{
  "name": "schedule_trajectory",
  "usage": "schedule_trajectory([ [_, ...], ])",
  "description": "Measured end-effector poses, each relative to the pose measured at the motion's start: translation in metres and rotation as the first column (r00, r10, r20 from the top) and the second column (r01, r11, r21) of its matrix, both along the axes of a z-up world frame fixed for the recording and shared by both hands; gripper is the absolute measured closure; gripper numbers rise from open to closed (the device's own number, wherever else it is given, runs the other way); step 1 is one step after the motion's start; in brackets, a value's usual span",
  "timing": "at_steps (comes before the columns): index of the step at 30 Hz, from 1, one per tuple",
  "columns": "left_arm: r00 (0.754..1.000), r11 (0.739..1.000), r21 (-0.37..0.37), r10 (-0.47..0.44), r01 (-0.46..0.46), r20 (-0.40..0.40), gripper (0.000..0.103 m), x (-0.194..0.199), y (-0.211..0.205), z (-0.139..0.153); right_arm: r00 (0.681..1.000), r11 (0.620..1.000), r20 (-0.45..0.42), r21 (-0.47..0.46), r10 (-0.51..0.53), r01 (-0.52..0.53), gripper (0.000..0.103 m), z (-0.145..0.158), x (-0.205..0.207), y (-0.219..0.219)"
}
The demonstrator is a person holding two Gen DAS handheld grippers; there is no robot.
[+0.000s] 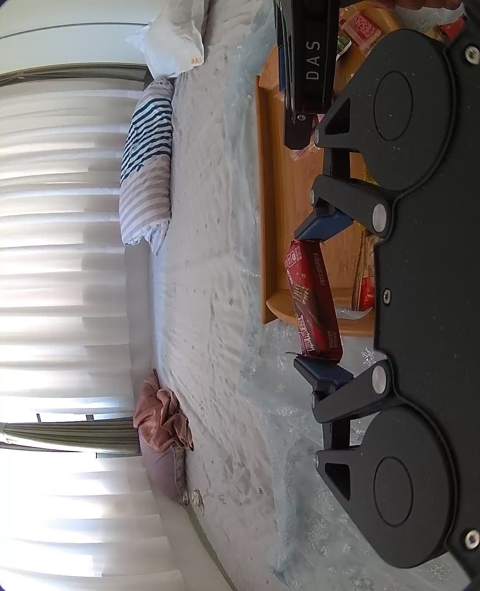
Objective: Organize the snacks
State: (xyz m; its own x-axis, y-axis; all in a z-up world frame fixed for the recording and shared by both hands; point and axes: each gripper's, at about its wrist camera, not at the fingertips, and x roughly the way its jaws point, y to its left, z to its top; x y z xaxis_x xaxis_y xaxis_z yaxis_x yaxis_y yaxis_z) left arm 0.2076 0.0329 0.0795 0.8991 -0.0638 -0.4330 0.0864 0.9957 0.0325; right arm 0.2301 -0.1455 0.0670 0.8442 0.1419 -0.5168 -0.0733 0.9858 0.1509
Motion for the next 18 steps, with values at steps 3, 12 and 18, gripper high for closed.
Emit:
schedule_trajectory([
  [3, 1.000, 1.000, -0.004, 0.003, -0.003, -0.001, 0.038, 0.003, 0.001, -0.001, 1.000, 1.000, -0.005, 0.003, 0.003, -0.003, 0.036, -0.002, 0.006, 0.002],
  [12, 1.000, 1.000, -0.025, 0.015, -0.015, -0.011, 0.038, 0.012, 0.007, -0.006, 0.999, 1.000, -0.032, 0.012, 0.013, -0.013, 0.036, -0.010, 0.022, 0.003],
  [18, 0.999, 0.999, -0.021, 0.034, -0.035, -0.022, 0.038, 0.023, 0.005, -0.010, 0.996, 0.998, -0.057, 0.020, 0.065, -0.064, 0.036, -0.018, 0.034, 0.016],
])
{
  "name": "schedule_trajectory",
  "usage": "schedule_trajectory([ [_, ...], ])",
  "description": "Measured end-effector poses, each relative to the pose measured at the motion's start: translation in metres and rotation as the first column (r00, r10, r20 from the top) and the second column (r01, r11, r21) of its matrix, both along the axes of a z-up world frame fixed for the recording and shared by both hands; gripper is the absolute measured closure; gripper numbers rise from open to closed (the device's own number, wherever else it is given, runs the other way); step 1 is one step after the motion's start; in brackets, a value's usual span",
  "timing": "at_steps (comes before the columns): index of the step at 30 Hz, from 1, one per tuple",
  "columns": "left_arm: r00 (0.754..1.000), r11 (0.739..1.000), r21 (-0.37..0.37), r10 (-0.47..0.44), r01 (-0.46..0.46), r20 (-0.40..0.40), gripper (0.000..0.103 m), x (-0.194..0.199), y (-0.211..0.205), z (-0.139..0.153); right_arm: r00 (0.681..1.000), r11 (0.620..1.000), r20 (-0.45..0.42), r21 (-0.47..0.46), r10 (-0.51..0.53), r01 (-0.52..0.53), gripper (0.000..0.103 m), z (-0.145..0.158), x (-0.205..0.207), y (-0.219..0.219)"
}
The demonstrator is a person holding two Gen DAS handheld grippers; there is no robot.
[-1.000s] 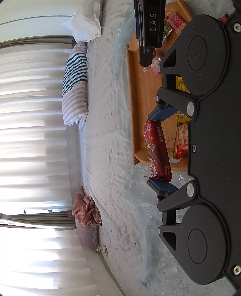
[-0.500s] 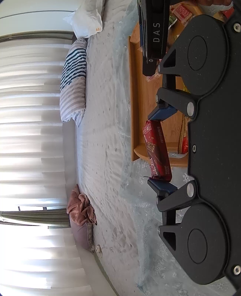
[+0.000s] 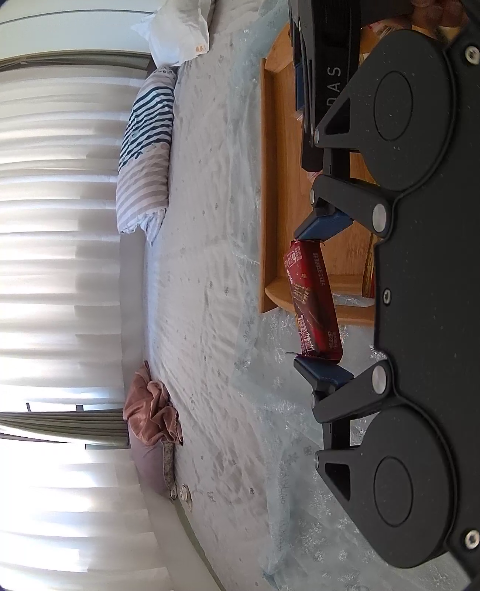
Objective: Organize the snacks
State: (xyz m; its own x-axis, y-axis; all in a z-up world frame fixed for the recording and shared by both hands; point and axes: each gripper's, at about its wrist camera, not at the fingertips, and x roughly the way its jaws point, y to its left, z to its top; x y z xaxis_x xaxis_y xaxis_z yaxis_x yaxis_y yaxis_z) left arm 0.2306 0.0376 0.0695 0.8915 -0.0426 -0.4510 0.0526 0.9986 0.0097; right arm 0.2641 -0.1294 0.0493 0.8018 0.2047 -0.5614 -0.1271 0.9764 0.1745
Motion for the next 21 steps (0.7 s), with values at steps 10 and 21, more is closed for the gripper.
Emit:
schedule_trajectory([
  [10, 1.000, 1.000, -0.001, -0.013, 0.013, -0.007, 0.038, 0.006, -0.004, -0.005, 0.998, 1.000, -0.070, 0.020, 0.007, -0.006, 0.036, -0.020, 0.015, -0.001],
  [21, 1.000, 1.000, -0.007, -0.013, 0.013, -0.011, 0.038, 0.009, -0.002, -0.007, 0.997, 0.999, -0.073, -0.050, -0.013, 0.010, 0.035, -0.023, 0.017, 0.003],
])
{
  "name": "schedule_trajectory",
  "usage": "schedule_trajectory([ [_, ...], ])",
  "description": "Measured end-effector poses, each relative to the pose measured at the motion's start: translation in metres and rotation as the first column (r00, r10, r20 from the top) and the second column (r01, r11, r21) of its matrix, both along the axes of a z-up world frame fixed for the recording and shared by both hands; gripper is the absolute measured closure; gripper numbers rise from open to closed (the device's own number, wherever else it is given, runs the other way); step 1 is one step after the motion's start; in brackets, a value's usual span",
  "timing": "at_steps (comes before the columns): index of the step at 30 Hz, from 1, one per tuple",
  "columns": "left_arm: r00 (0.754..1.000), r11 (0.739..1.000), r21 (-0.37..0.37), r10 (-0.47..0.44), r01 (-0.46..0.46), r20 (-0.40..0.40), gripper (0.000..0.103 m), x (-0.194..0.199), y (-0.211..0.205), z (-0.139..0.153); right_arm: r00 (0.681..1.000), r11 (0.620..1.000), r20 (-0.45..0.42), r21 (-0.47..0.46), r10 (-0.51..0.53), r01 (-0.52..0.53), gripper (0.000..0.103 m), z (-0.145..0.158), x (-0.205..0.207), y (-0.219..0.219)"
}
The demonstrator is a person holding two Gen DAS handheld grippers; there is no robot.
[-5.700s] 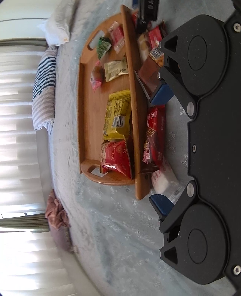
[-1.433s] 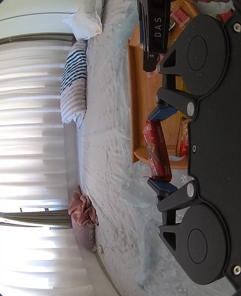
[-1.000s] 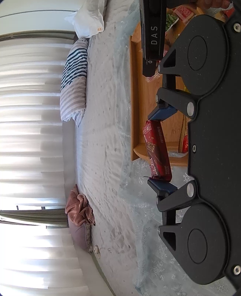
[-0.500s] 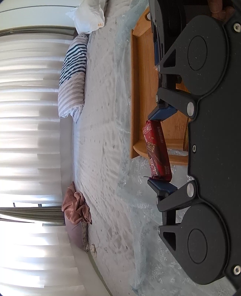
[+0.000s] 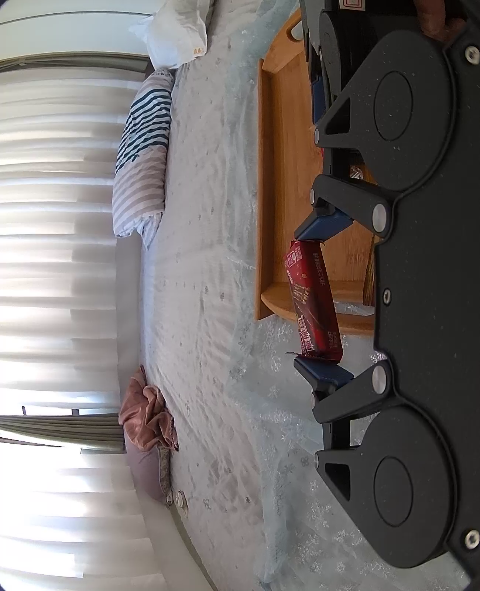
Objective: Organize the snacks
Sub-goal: 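Lower the Biscoff biscuit onto the tray and open the right tool while the left tool holds its wafer bar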
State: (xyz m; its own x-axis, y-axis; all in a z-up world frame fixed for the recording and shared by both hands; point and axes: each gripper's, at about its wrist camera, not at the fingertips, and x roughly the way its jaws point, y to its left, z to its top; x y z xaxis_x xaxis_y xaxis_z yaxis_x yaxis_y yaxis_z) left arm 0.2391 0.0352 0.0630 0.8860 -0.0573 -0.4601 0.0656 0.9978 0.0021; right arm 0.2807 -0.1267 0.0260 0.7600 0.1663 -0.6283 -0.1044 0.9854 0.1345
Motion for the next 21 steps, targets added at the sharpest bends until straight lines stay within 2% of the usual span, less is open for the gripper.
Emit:
schedule_trajectory([
  [10, 1.000, 1.000, -0.003, 0.007, -0.007, 0.007, 0.038, 0.000, 0.003, 0.002, 1.000, 0.999, 0.002, -0.032, 0.008, -0.008, 0.023, 0.002, -0.001, 0.006],
  [13, 1.000, 1.000, -0.008, 0.016, -0.016, 0.010, 0.038, -0.001, 0.005, 0.004, 1.000, 0.999, 0.020, -0.032, 0.010, -0.009, 0.017, 0.007, -0.003, 0.007],
  [21, 0.999, 0.999, -0.010, 0.042, -0.042, 0.003, 0.038, 0.002, 0.010, 0.005, 0.997, 0.997, 0.072, -0.061, 0.043, -0.039, 0.010, 0.020, -0.022, 0.008],
])
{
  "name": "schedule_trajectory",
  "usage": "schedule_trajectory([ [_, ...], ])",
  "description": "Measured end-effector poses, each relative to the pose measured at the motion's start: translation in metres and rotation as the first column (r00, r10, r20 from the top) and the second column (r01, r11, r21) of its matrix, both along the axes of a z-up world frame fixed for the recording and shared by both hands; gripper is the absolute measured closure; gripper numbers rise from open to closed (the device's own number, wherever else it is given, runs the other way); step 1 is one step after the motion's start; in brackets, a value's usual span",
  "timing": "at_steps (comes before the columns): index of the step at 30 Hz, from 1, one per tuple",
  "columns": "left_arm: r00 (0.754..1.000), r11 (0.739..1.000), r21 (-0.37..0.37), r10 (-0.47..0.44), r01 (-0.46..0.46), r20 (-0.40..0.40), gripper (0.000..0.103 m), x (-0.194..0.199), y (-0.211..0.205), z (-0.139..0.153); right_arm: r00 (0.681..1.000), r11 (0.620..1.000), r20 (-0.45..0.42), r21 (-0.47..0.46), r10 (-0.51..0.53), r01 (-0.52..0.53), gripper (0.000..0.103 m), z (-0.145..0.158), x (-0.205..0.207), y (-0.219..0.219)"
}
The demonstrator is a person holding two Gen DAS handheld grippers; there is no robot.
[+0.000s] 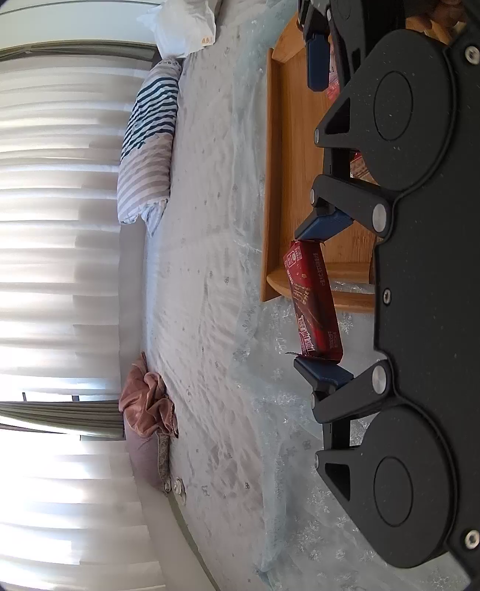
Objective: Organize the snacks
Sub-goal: 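Lower the Biscoff biscuit onto the tray and open the right tool while the left tool holds its wafer bar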
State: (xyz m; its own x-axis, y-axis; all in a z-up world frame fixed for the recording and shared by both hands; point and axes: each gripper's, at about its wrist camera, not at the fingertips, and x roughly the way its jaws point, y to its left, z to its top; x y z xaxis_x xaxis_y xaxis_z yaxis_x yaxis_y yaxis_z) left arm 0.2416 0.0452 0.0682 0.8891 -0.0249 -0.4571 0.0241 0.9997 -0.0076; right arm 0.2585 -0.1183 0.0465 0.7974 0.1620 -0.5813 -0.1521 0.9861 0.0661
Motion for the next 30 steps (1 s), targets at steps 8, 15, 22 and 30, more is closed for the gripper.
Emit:
schedule_trajectory([
  [8, 0.995, 0.997, -0.001, -0.083, 0.083, -0.047, 0.038, 0.012, -0.020, -0.006, 0.997, 0.997, 0.074, -0.071, 0.031, -0.026, 0.000, 0.014, -0.042, -0.007],
  [15, 0.986, 0.988, 0.075, -0.129, 0.137, -0.108, 0.038, 0.024, -0.044, -0.024, 0.998, 0.999, 0.063, -0.041, 0.024, -0.021, 0.000, 0.013, -0.058, -0.023],
  [22, 0.982, 0.983, 0.115, -0.130, 0.147, -0.139, 0.037, 0.028, -0.054, -0.037, 0.998, 0.997, 0.036, -0.060, 0.048, -0.046, 0.000, 0.007, -0.064, -0.026],
  [30, 0.981, 0.981, 0.113, -0.140, 0.155, -0.132, 0.034, 0.025, -0.056, -0.037, 0.998, 0.997, 0.028, -0.065, 0.049, -0.047, 0.000, 0.008, -0.073, -0.029],
])
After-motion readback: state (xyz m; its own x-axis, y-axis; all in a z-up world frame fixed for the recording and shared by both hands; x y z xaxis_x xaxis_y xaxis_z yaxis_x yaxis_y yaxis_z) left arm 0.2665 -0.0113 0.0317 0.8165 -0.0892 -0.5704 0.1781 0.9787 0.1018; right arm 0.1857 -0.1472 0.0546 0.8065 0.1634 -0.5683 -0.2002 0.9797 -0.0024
